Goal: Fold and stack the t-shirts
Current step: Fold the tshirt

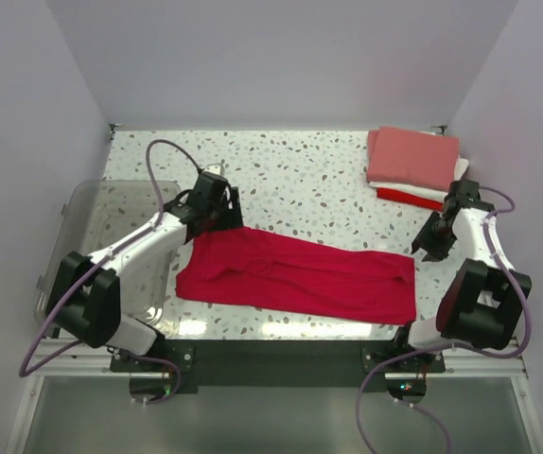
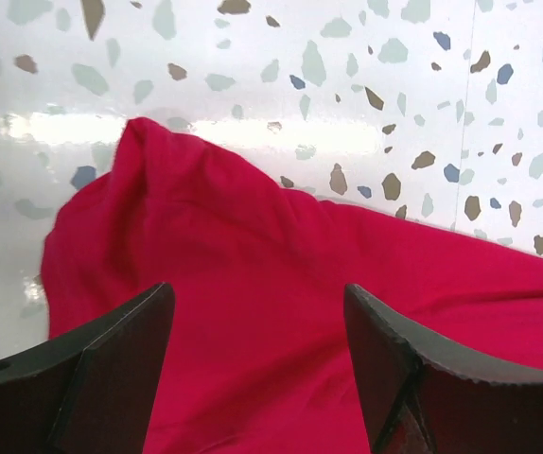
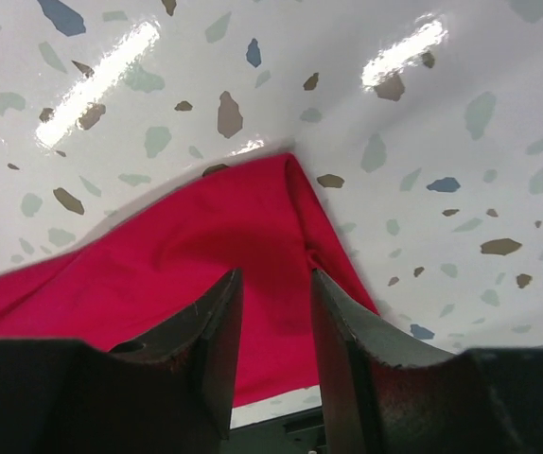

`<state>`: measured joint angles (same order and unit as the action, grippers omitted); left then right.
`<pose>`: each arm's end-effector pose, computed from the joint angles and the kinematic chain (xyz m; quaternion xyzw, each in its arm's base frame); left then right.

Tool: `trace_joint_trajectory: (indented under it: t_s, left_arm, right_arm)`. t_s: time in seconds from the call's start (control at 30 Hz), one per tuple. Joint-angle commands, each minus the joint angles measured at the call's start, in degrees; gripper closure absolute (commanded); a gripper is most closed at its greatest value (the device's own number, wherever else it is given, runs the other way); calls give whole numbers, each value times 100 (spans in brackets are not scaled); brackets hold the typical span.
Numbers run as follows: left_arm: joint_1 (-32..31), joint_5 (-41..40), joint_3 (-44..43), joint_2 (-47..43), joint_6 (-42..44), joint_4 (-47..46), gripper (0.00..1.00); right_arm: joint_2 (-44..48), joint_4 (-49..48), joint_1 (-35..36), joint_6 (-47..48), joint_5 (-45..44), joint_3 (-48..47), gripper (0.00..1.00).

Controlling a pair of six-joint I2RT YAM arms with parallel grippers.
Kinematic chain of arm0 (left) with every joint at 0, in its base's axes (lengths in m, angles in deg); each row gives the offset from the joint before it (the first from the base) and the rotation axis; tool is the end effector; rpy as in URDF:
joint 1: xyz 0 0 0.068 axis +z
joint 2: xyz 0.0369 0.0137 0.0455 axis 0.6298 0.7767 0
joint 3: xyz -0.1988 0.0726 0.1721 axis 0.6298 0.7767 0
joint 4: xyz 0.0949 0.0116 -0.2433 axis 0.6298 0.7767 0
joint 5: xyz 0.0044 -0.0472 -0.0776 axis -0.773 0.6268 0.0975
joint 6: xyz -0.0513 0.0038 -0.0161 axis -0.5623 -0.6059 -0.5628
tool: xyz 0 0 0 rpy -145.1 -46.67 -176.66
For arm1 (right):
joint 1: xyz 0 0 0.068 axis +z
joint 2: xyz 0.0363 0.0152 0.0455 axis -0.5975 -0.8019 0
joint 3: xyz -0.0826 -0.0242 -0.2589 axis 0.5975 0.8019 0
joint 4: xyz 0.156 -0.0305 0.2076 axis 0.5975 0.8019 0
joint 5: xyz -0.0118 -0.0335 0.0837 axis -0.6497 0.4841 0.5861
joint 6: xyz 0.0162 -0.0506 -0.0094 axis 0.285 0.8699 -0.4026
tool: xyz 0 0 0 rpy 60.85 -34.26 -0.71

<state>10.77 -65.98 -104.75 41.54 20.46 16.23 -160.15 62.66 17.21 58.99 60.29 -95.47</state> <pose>0.2704 -0.1381 0.2429 -0.0819 0.9286 -0.1105 0.3447 0.2464 -0.0871 0.2289 0.3241 0.9347 -0.0002 0.1459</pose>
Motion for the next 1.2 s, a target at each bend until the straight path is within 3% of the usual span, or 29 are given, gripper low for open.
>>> trace_joint_trajectory:
  t_s: [0.0, 0.1, 0.2, 0.57, 0.87, 0.97, 1.0, 1.07, 1.1, 1.17]
  left_arm:
    - [-20, 399, -264, 344, -12, -373, 23]
    - [-20, 584, -63, 573, -144, -583, 22]
    - [-20, 672, 218, 802, -215, -681, 22]
    - [32, 602, 202, 1505, -127, -716, 20]
    - [50, 523, 210, 1462, -92, -681, 20]
    - [85, 514, 254, 1471, -66, -716, 19]
    - [120, 505, 289, 1497, -48, -760, 19]
    - [164, 514, 307, 1593, -30, -804, 18]
    - [216, 514, 307, 1655, -4, -830, 18]
    - [278, 532, 298, 1795, 5, -857, 18]
  right_arm:
    - [-99, -225, 32, -171, 449, 91, 61]
    - [-108, -102, 32, -163, 380, 187, 48]
    - [-20, -14, 59, -198, 379, 372, 44]
    - [174, -75, 349, -453, 125, 865, 45]
    - [-187, -190, 419, -435, 54, 908, 47]
    - [-266, -251, 419, -470, 80, 979, 53]
    - [-284, -243, 419, -462, 80, 961, 65]
    - [-345, -182, 428, -426, 36, 865, 77]
    - [-354, -138, 428, -400, 10, 812, 90]
    - [-363, -15, 428, -330, 10, 620, 99]
